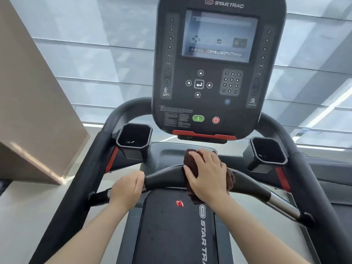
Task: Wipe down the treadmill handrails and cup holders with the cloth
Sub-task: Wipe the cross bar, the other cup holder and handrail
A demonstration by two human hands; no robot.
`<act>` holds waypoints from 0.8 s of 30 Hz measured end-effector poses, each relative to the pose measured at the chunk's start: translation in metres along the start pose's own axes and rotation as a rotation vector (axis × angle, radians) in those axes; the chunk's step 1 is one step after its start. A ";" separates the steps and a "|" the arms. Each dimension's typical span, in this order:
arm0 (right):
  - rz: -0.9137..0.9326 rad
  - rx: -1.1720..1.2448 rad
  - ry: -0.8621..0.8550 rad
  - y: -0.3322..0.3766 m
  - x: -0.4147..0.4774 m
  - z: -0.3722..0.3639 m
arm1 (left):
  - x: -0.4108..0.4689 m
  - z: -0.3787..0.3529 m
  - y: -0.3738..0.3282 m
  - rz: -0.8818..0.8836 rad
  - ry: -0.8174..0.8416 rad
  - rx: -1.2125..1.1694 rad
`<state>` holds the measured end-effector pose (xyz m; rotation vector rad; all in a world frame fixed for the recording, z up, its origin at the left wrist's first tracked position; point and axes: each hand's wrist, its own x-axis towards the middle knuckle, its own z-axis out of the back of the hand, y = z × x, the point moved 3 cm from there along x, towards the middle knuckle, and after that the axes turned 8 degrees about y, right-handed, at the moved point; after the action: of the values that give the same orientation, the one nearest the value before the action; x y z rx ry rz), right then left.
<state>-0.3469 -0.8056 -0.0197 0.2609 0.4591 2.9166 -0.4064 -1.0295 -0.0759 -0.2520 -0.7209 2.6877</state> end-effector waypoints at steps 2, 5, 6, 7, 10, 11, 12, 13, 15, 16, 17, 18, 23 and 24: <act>0.029 -0.009 0.013 -0.001 0.000 0.001 | -0.001 -0.004 0.003 -0.011 -0.060 0.007; 0.058 0.006 0.022 -0.016 -0.003 0.004 | 0.001 -0.004 0.006 -0.052 -0.101 0.007; 0.024 0.021 0.016 -0.018 -0.004 0.004 | 0.001 -0.004 0.008 -0.063 -0.116 0.014; -0.023 0.027 0.005 -0.018 -0.004 0.004 | 0.002 -0.004 0.009 -0.072 -0.125 0.025; -0.103 -0.018 -0.038 -0.004 0.000 -0.001 | 0.003 -0.006 0.010 -0.096 -0.133 0.061; -0.112 -0.021 -0.052 0.000 0.001 -0.002 | 0.004 -0.006 0.011 -0.100 -0.128 0.066; -0.115 -0.013 -0.062 0.002 0.001 -0.002 | 0.004 -0.007 0.011 -0.100 -0.117 0.067; -0.108 -0.002 -0.066 0.004 0.001 -0.002 | 0.004 -0.007 0.012 -0.098 -0.101 0.069; -0.064 0.013 -0.054 0.011 0.000 -0.004 | 0.005 -0.006 0.014 -0.087 -0.045 0.087; -0.022 0.013 -0.049 0.018 -0.001 -0.006 | 0.007 -0.006 0.013 -0.086 -0.012 0.085; 0.029 0.007 -0.048 0.027 -0.003 -0.009 | 0.009 -0.006 0.013 -0.097 0.024 0.065; 0.084 0.000 -0.046 0.040 -0.006 -0.013 | 0.010 -0.004 0.012 -0.119 0.070 0.027; 0.295 -0.120 0.055 0.109 -0.013 -0.048 | -0.006 0.027 0.036 -0.228 0.028 0.007; 0.302 -0.141 0.082 0.118 -0.012 -0.053 | -0.012 0.034 0.049 -0.195 -0.013 0.053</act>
<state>-0.3637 -0.9335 -0.0336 0.2078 0.2411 3.2465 -0.4174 -1.0890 -0.0708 -0.1429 -0.6422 2.5215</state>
